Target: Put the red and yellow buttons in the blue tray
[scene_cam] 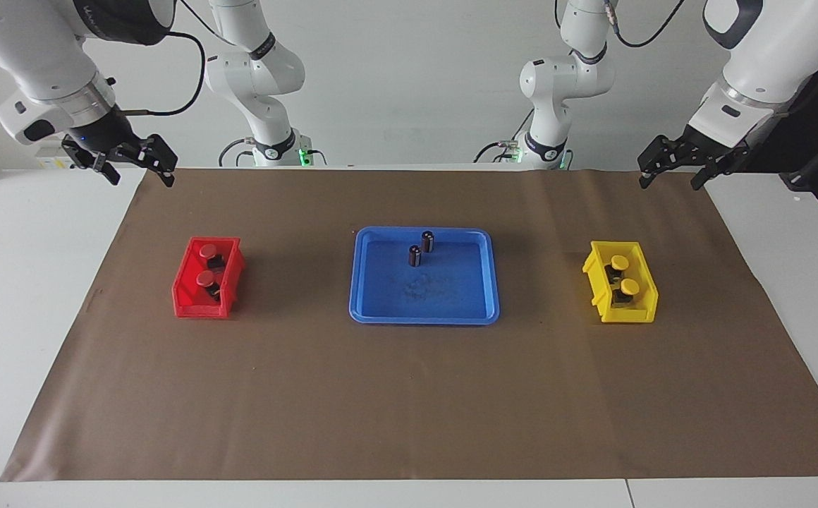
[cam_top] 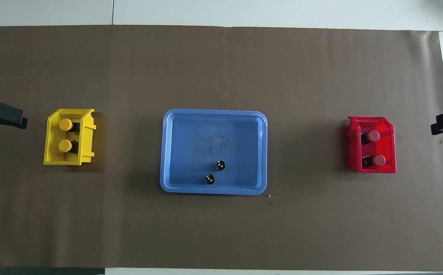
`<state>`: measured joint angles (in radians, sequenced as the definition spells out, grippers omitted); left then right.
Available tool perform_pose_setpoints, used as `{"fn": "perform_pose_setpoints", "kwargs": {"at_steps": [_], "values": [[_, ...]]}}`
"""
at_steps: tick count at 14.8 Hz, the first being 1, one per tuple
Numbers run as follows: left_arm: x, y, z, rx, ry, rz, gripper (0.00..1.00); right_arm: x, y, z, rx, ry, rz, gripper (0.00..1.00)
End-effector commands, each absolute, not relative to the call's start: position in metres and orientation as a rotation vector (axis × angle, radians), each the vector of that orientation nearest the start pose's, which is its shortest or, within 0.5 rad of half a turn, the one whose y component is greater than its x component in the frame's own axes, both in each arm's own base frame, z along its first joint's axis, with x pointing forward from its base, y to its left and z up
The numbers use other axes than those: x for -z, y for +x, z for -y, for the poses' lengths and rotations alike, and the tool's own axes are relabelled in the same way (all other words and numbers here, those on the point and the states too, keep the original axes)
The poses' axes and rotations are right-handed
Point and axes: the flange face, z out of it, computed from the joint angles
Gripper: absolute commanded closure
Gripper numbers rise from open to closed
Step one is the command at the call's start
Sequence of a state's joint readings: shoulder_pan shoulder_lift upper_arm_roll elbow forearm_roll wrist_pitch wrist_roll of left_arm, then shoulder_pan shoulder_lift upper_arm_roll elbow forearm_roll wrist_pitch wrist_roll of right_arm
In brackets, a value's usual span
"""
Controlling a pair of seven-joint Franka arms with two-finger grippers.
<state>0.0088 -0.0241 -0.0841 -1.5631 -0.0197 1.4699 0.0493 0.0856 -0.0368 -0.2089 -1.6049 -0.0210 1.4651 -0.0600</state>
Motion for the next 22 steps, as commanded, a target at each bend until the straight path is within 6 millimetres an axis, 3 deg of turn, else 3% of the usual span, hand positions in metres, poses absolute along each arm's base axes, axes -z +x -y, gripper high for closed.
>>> {"fn": "perform_pose_setpoints", "kwargs": {"at_steps": [1, 10, 14, 18, 22], "values": [[-0.633, 0.527, 0.042, -0.082, -3.137, -0.181, 0.00, -0.621, 0.523, 0.067, -0.179, -3.117, -0.112, 0.00], [-0.638, 0.538, 0.024, 0.024, -3.137, -0.128, 0.00, -0.623, 0.529, 0.045, -0.132, -3.128, 0.000, 0.00], [-0.637, 0.539, 0.018, 0.031, -3.137, -0.118, 0.00, -0.624, 0.541, 0.046, -0.025, -3.138, 0.024, 0.00], [-0.636, 0.539, 0.019, 0.021, -3.137, -0.118, 0.00, -0.588, 0.550, 0.046, 0.031, -3.141, 0.027, 0.00], [-0.636, 0.536, 0.024, 0.009, -3.136, -0.130, 0.00, -0.530, 0.569, 0.049, 0.036, -3.146, 0.022, 0.04]]}}
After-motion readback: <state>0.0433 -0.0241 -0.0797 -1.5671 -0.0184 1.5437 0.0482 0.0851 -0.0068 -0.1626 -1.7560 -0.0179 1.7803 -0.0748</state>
